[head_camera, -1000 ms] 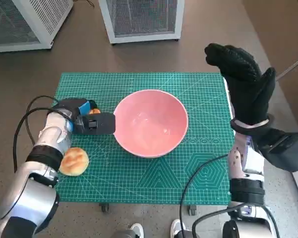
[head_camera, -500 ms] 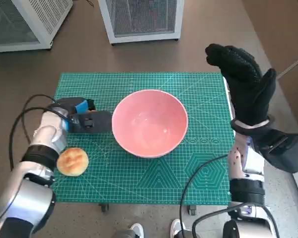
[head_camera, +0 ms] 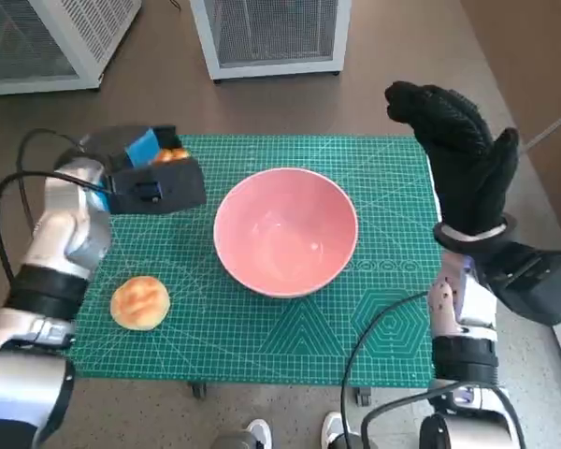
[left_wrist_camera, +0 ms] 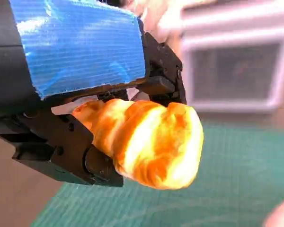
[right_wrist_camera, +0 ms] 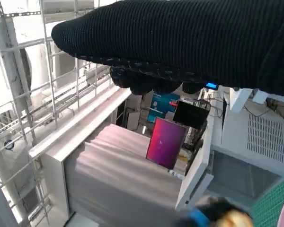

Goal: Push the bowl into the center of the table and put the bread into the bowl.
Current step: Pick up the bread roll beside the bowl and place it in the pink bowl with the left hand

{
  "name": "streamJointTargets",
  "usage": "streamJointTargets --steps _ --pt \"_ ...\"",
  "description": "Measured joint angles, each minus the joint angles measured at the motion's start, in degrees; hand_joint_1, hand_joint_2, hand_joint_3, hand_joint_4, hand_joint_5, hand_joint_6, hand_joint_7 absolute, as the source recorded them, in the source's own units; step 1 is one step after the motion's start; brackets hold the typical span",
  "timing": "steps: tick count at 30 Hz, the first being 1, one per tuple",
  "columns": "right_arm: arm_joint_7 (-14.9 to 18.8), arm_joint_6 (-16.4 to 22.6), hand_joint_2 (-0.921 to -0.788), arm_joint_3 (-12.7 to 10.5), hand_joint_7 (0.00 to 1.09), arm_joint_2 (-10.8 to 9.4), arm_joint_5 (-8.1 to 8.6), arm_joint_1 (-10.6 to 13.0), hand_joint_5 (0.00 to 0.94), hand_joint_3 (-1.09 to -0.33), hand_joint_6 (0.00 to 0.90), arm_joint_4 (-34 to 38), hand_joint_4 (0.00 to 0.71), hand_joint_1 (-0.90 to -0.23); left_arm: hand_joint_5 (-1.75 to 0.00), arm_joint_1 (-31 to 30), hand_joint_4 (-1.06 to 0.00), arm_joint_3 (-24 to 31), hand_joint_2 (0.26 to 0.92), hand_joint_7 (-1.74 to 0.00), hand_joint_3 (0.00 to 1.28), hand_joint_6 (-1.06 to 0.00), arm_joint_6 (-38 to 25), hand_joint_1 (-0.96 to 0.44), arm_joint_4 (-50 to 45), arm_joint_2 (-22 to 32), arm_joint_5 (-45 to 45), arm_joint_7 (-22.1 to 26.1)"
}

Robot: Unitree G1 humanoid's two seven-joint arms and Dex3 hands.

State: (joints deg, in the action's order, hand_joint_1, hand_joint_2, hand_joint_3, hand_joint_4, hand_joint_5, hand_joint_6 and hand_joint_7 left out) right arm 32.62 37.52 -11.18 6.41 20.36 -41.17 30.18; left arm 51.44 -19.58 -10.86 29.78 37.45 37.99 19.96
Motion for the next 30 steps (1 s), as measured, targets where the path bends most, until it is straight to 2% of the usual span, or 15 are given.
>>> streamJointTargets --steps 8,17,21,30 --pt "0.0 0.0 -0.921 0.01 0.21 0.0 0.02 0.01 0.0 -0.647 0.227 -0.2 0.239 -0.655 -1.13 -5.76 -0.76 4.57 0.912 -1.08 0.03 -0.68 0.99 0.0 -16.86 0.07 -2.62 0.02" --pt "0.01 -0.2 -0.921 0.01 0.21 -0.01 0.3 0.84 0.0 -0.644 0.229 -0.41 0.239 -0.655 -1.1 -9.17 -0.78 5.26 0.91 -1.06 0.02 -0.69 1.86 0.0 -34.74 -1.55 -3.06 2.79" --pt "0.16 -0.35 -0.921 0.13 0.2 -0.11 0.42 1.41 0.001 -0.643 0.231 -0.41 0.24 -0.655 -1.11 -9.17 -0.77 4.7 0.917 -1.08 0.02 -0.68 3.01 0.0 -38.08 -3.04 -3.3 4.03" --pt "0.42 -0.33 -0.921 -0.05 0.2 0.07 0.94 1.6 0.001 -0.644 0.232 -0.4 0.241 -0.653 -1.12 -9.39 -0.76 1.95 0.92 -1.09 0.02 -0.66 5.82 0.0 -36.17 -6.36 -3.28 5.29"
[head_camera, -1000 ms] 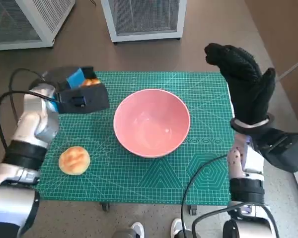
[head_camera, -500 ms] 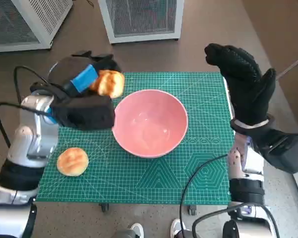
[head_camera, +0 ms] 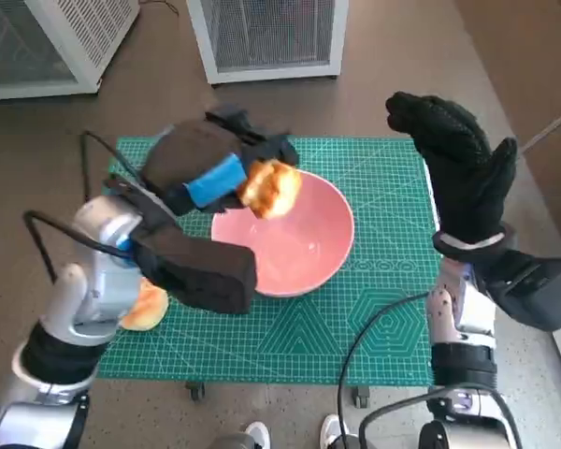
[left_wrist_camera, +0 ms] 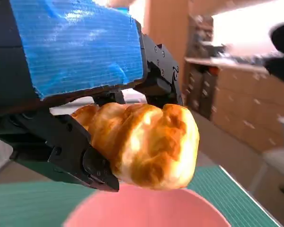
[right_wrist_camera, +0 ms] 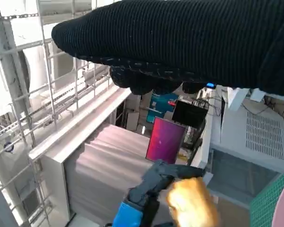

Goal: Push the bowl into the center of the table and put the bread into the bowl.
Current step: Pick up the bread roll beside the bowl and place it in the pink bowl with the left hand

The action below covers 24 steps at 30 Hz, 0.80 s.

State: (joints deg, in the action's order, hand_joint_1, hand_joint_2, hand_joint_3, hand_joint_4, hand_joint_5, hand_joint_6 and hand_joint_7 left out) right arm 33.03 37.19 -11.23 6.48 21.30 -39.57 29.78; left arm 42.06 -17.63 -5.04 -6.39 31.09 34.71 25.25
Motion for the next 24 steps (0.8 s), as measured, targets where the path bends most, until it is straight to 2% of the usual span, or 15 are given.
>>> streamJointTargets --steps 8,10,12,13,14,15,16,17,18,20,24 --pt "0.03 0.01 -0.921 -0.04 0.19 0.05 0.04 0.05 0.001 -0.644 0.234 0.0 0.241 -0.653 -1.14 -0.38 -0.75 -0.75 0.92 -1.1 0.03 -0.65 2.23 0.0 2.3 -0.91 0.06 0.1" --pt "0.04 0.0 -0.921 -0.05 0.19 0.07 0.07 0.09 0.001 -0.642 0.236 0.0 0.242 -0.654 -1.19 -0.32 -0.72 -0.73 0.92 -1.15 0.08 -0.58 2.8 0.0 3.05 -0.98 0.02 0.11" --pt "0.06 0.0 -0.921 -0.04 0.19 0.06 0.14 0.16 0.001 -0.64 0.237 -0.01 0.243 -0.654 -1.28 -0.24 -0.6 -0.77 0.921 -1.31 0.18 -0.45 3.91 0.0 4.45 -1.12 -0.23 0.24" --pt "0.07 0.01 -0.921 -0.05 0.19 0.06 0.23 0.21 0.001 -0.64 0.238 -0.01 0.243 -0.654 -1.14 -0.25 -0.54 -0.81 0.902 -1.18 0.19 -0.41 4.42 0.01 5.27 -1.23 -0.63 0.48" --pt "0.07 0.01 -0.921 -0.06 0.19 0.06 0.33 0.24 0.001 -0.639 0.238 -0.01 0.243 -0.654 -0.82 -0.3 -0.51 -0.87 0.888 -0.89 0.17 -0.41 4.64 0.03 5.98 -1.33 -1.03 0.9" --pt "0.07 0.01 -0.921 -0.08 0.19 0.07 0.38 0.27 0.001 -0.639 0.239 0.0 0.243 -0.654 -0.66 -0.4 -0.47 -0.92 0.881 -0.74 0.14 -0.4 4.75 0.03 6.49 -1.42 -1.26 1.32" --pt "0.07 0.01 -0.921 -0.09 0.19 0.06 0.42 0.29 0.001 -0.639 0.239 0.03 0.243 -0.653 -0.42 -0.5 -0.42 -0.92 0.875 -0.51 0.11 -0.4 4.79 0.04 6.88 -1.51 -1.51 1.74" --pt "0.07 0.02 -0.921 -0.1 0.18 0.06 0.46 0.29 0.001 -0.638 0.24 0.07 0.243 -0.653 -0.27 -0.62 -0.32 -0.92 0.859 -0.34 0.07 -0.38 4.78 0.04 7.19 -1.6 -1.87 2.22" --pt "0.07 0.03 -0.921 -0.11 0.18 0.07 0.46 0.29 0.001 -0.638 0.241 0.11 0.243 -0.653 -0.17 -0.74 -0.25 -0.91 0.843 -0.22 0.05 -0.36 4.77 0.04 7.32 -1.64 -2.09 2.72" --pt "0.07 0.05 -0.921 -0.12 0.18 0.06 0.47 0.29 0.001 -0.638 0.242 0.2 0.243 -0.653 -0.09 -0.89 -0.16 -0.87 0.821 -0.12 0.02 -0.33 4.41 0.04 7.31 -1.71 -2.65 3.91" --pt "0.03 0.07 -0.921 -0.06 0.18 0.02 0.44 0.3 0.001 -0.639 0.244 0.17 0.243 -0.656 -0.02 -1.03 -0.05 -0.46 0.78 -0.03 0.01 -0.27 2.47 0.01 6.7 -1.7 -4.32 7.19"
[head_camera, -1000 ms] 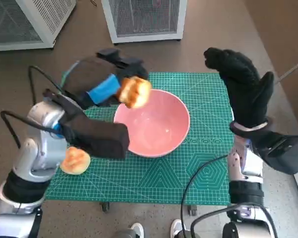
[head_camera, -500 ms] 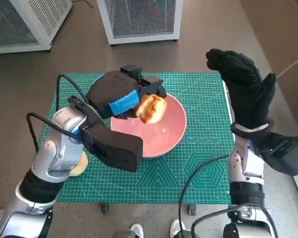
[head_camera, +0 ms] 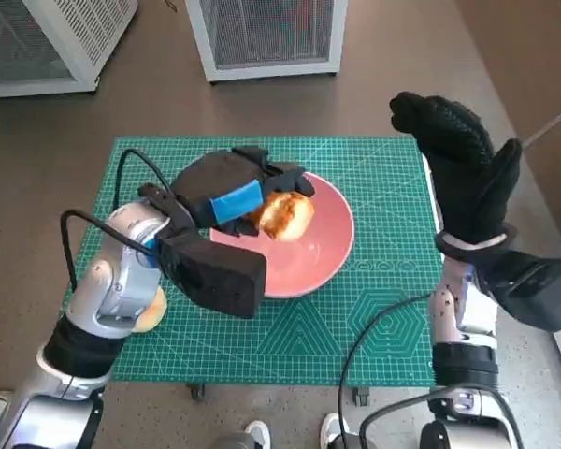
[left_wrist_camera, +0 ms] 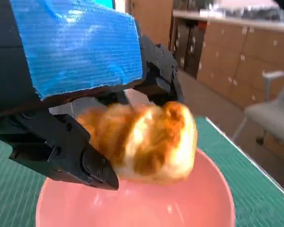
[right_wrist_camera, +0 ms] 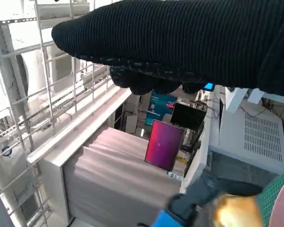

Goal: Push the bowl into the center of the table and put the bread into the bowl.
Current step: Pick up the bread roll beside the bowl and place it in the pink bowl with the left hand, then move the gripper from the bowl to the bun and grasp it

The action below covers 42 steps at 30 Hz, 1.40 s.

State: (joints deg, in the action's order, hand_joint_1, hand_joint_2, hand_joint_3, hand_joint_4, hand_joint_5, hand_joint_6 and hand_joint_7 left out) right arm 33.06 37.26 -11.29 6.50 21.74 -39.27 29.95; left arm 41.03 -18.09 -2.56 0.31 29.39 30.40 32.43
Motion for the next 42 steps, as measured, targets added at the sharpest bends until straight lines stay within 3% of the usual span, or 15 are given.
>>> streamJointTargets --steps 9,20,42 --pt "-0.12 0.05 -0.921 0.03 0.17 -0.04 -0.03 0.04 0.001 -0.641 0.247 -0.08 0.243 -0.658 0.0 -0.03 0.0 1.76 0.739 0.0 0.0 -0.2 -4.55 -0.13 -4.01 0.93 -4.19 7.42" --pt "-0.29 0.29 -0.921 0.27 0.16 -0.25 -0.17 0.12 0.0 -0.644 0.251 -0.09 0.242 -0.657 0.0 -1.96 0.0 6.31 0.734 0.0 0.0 -0.2 -10.18 -0.12 -12.51 3.7 -7.73 10.84" --pt "-0.3 0.32 -0.921 0.33 0.14 -0.37 -0.05 0.92 0.0 -0.647 0.246 -0.45 0.24 -0.655 0.0 -18.21 0.0 29.86 0.736 0.0 0.0 -0.18 -21.96 0.08 -32.34 20.39 -19.0 17.89"
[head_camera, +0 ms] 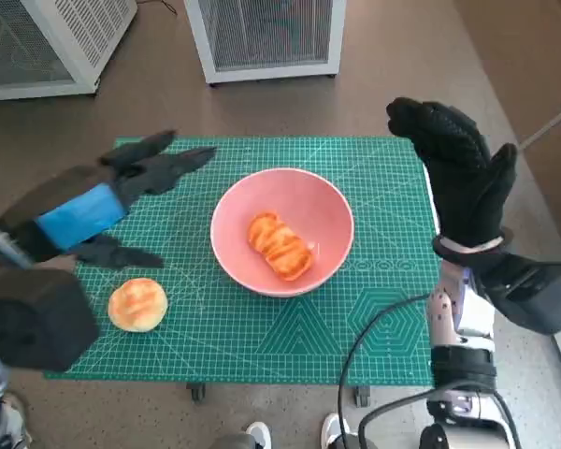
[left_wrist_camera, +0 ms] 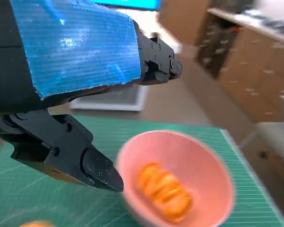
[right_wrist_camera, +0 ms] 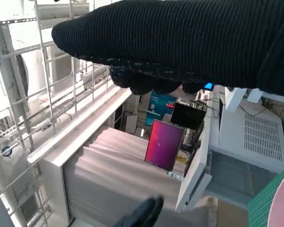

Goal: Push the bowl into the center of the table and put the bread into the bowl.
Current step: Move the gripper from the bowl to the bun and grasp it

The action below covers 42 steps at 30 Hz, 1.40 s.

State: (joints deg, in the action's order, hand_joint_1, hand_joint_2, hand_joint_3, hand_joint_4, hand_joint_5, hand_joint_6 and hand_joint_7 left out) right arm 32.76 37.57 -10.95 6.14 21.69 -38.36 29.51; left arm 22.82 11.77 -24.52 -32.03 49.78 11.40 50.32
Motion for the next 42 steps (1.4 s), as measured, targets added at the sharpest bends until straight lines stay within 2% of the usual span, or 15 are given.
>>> streamJointTargets --steps 8,21,33,42 --pt "0.03 0.0 -0.921 -0.11 0.14 0.04 0.1 -0.37 0.001 -0.65 0.249 0.75 0.241 -0.661 0.0 -6.53 0.0 4.47 0.732 0.0 0.0 -0.18 -6.44 0.11 -5.65 6.43 -0.72 3.55" --pt "0.12 0.0 -0.921 -0.09 0.13 0.0 0.26 -1.03 0.0 -0.652 0.251 1.46 0.24 -0.659 0.0 -15.17 0.0 6.37 0.727 0.0 0.0 -0.18 -7.53 0.14 -7.62 9.56 -1.72 5.13" --pt "0.41 -0.08 -0.921 -0.11 0.13 0.16 0.69 -1.36 0.0 -0.654 0.254 2.18 0.24 -0.651 0.0 -17.48 0.0 -0.48 0.726 0.0 0.0 -0.19 -7.35 0.07 -5.69 11.88 0.78 4.07" --pt "1.28 -0.55 -0.921 -0.21 0.13 0.26 0.9 -1.96 0.0 -0.651 0.256 2.84 0.24 -0.655 -0.01 -16.93 -0.04 -8.75 0.725 -0.01 0.0 -0.22 -6.01 0.0 -1.07 11.48 6.84 -0.65"
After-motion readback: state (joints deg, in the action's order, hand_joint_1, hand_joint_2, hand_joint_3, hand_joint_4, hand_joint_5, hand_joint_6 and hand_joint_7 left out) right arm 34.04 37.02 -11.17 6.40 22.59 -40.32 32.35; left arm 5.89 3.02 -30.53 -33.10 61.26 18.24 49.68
